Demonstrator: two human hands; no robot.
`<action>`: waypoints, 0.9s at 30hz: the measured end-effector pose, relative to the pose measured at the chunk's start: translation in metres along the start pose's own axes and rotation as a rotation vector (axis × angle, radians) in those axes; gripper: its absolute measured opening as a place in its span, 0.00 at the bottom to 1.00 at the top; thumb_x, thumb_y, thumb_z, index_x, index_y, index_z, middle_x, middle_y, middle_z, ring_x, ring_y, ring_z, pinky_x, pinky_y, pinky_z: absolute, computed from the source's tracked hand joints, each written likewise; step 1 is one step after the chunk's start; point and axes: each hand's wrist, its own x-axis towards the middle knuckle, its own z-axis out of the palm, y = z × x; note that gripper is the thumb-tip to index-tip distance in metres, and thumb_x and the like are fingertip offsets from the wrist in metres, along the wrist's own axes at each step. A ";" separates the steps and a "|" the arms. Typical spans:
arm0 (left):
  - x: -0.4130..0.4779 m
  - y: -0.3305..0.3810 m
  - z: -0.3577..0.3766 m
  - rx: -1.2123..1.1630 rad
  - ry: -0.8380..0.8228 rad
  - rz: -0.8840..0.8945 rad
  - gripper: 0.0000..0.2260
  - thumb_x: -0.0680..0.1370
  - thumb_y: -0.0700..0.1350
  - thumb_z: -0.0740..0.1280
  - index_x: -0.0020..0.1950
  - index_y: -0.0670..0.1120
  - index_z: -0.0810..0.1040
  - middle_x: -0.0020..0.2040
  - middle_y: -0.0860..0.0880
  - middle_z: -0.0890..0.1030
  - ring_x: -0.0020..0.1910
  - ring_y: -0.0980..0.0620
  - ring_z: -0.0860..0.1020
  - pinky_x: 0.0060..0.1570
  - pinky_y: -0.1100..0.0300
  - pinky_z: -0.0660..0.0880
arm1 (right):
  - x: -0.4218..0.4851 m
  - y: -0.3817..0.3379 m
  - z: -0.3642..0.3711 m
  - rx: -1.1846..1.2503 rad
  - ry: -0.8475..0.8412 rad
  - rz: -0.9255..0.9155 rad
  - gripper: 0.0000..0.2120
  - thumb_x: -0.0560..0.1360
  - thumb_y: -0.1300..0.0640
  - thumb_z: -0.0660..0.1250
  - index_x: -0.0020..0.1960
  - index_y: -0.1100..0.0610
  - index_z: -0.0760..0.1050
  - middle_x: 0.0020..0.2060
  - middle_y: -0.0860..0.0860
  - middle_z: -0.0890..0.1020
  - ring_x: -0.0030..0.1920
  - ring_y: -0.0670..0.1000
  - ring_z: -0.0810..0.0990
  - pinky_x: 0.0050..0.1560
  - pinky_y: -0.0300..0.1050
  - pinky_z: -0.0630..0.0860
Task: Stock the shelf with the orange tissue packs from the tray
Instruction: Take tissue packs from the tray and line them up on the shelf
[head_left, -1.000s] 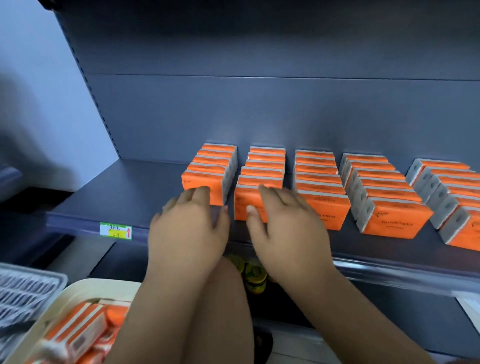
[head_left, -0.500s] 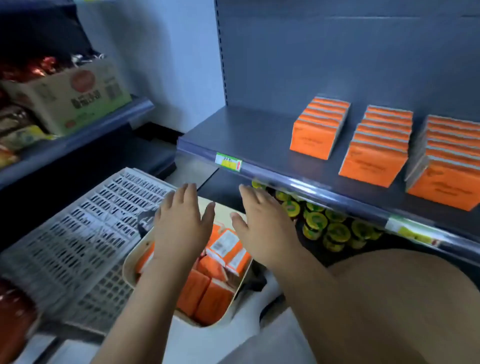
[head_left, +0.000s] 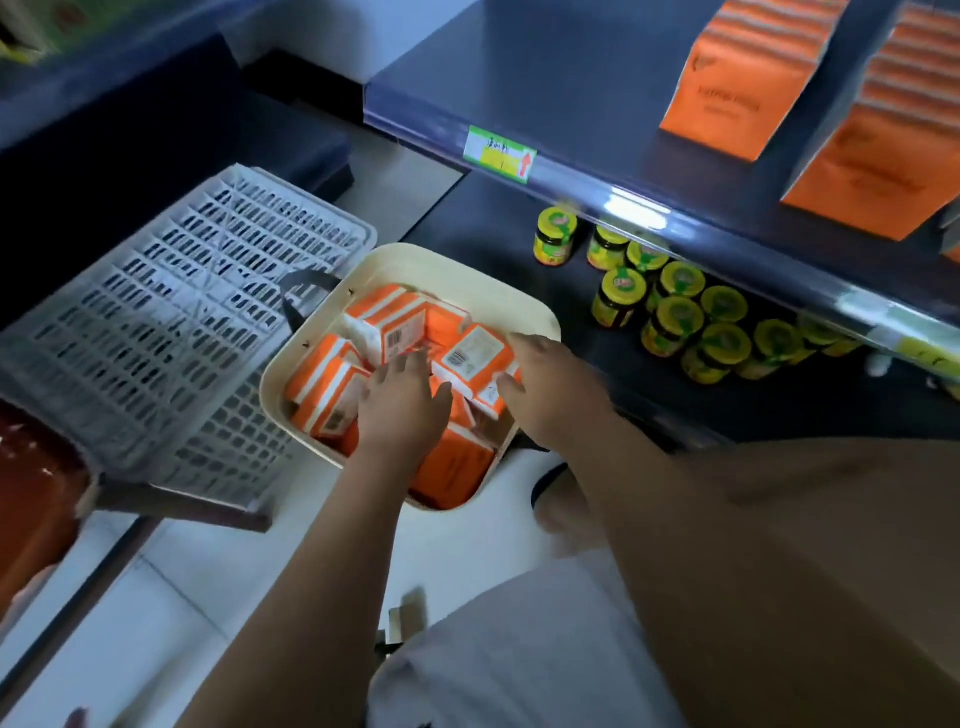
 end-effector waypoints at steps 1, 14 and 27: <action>0.003 -0.003 0.004 -0.015 -0.005 -0.011 0.25 0.82 0.55 0.62 0.77 0.48 0.67 0.76 0.44 0.71 0.73 0.38 0.69 0.70 0.39 0.67 | 0.005 0.000 0.006 0.008 -0.005 0.001 0.21 0.81 0.48 0.60 0.72 0.54 0.70 0.63 0.54 0.78 0.63 0.57 0.77 0.60 0.53 0.76; 0.084 -0.008 0.029 -0.721 0.188 -0.493 0.23 0.81 0.47 0.66 0.74 0.46 0.65 0.62 0.48 0.77 0.57 0.47 0.77 0.55 0.53 0.73 | 0.085 -0.007 0.083 0.358 -0.198 0.229 0.21 0.77 0.47 0.63 0.69 0.50 0.69 0.65 0.52 0.76 0.64 0.57 0.77 0.63 0.60 0.77; 0.146 -0.020 0.048 -1.424 0.038 -1.057 0.31 0.74 0.69 0.69 0.66 0.47 0.76 0.56 0.41 0.83 0.52 0.39 0.83 0.46 0.44 0.79 | 0.112 0.020 0.102 1.492 -0.516 1.050 0.22 0.74 0.42 0.73 0.61 0.54 0.74 0.60 0.54 0.81 0.63 0.56 0.78 0.51 0.53 0.76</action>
